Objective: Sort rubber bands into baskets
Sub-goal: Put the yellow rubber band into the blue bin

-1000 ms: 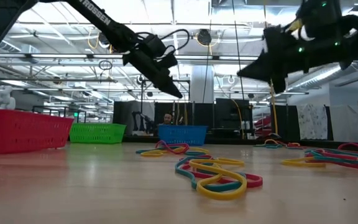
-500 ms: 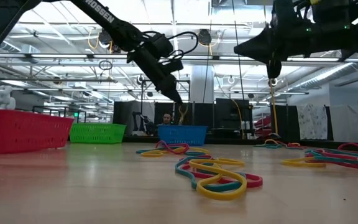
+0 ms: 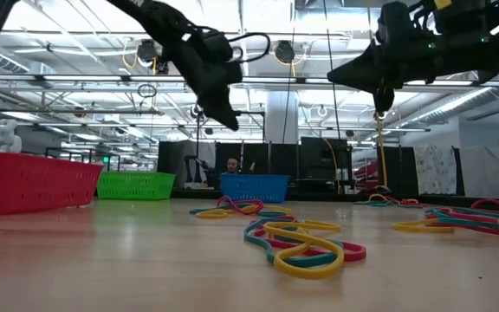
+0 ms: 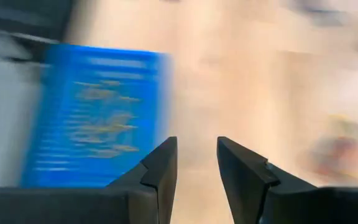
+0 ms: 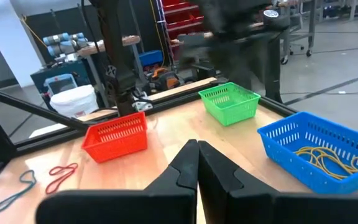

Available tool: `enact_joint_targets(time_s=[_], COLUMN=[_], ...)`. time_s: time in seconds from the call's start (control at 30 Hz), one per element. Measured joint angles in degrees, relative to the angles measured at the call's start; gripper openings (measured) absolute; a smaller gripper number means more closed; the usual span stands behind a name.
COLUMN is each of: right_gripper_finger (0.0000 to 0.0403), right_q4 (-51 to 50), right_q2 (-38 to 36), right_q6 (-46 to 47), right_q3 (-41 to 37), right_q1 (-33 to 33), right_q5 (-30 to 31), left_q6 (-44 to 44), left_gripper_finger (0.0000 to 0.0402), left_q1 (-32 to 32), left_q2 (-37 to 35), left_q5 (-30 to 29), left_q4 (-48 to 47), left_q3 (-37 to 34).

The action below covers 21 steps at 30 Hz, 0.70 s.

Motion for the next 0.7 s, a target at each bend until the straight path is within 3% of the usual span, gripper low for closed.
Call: enact_joint_targets(time_s=[0.07,0.17,0.37,0.5,0.7], right_gripper_finger=[0.0000,0.0000,0.0000,0.0000,0.0000], right_q4=[0.0,0.0,-1.0,-2.1,-4.2], right_q2=[0.0,0.0,0.0,0.0,0.0], right_q6=[-0.6,-1.1,-1.4,-2.7,-4.3], right_q3=[0.0,0.0,0.0,0.0,0.0], right_q1=[0.0,0.0,0.0,0.0,-0.4], right_q5=[0.0,0.0,0.0,0.0,0.0], left_q6=[-0.2,0.7,2.4,0.8,0.8], left_gripper_finger=[0.0120,0.0120,0.0121,0.0121,0.0121], left_q1=[-2.4,-8.5,-23.4,-31.3,-39.7], left_q2=[-0.1,0.0,0.1,0.0,0.0], left_q5=[5.4,6.8,-0.8,-6.1,-8.3], left_q4=[-3.5,-7.8,-2.8,5.9,17.9], left_q3=[0.0,-0.1,-4.4,-7.5,-11.4])
